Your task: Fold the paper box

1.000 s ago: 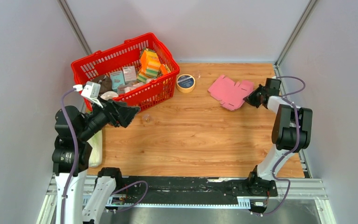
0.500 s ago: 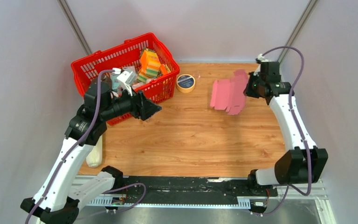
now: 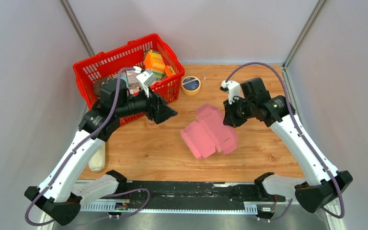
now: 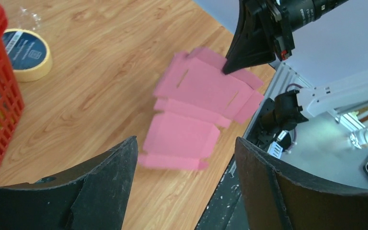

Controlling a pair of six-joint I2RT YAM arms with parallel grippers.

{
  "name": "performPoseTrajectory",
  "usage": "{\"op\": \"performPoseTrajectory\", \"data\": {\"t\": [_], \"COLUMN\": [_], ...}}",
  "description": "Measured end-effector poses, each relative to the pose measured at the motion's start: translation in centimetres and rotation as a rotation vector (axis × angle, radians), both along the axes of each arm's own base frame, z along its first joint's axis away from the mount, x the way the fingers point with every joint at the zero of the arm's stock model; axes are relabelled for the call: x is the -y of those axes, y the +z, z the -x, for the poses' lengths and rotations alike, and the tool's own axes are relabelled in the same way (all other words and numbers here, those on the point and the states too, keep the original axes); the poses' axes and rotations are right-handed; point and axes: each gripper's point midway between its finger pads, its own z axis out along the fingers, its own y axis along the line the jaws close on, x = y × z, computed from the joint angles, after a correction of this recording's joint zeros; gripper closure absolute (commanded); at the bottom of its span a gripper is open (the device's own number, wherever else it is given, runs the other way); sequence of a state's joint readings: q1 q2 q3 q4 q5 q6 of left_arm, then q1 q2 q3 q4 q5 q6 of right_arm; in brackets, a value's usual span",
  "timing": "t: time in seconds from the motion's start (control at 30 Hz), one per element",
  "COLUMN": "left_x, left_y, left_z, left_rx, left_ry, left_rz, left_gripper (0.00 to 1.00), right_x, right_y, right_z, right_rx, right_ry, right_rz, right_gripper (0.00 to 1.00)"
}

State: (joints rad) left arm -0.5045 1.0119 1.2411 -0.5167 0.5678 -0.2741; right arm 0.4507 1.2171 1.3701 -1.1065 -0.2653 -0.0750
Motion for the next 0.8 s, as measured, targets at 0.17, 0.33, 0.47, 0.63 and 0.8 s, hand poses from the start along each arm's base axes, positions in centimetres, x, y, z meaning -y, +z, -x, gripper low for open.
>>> {"op": "performPoseTrajectory", "data": {"t": [0.17, 0.33, 0.47, 0.63, 0.8], "left_x": [1.5, 2.7, 2.7, 1.9, 1.6], "left_y": [0.0, -1.4, -2.6, -4.2, -5.5], "left_z": [1.2, 1.3, 1.1, 0.8, 0.6], "left_rx": [0.038, 0.045, 0.054, 0.056, 0.044], "left_ry": [-0.088, -0.150, -0.162, -0.147, -0.135], "left_rz": [-0.009, -0.055, -0.095, -0.166, -0.196], "left_gripper": [0.18, 0.17, 0.17, 0.17, 0.19], "right_x": [-3.7, -5.7, -7.1, -8.3, -9.0], "right_y": [1.8, 2.5, 2.3, 1.9, 2.6], "right_z": [3.9, 4.7, 4.6, 4.4, 4.8], "right_rx": [-0.022, -0.053, -0.105, -0.154, -0.162], "right_ry": [0.235, 0.339, 0.399, 0.450, 0.496], "right_rz": [-0.141, -0.242, -0.288, -0.324, -0.370], "right_gripper": [1.00, 1.00, 1.00, 1.00, 1.00]}}
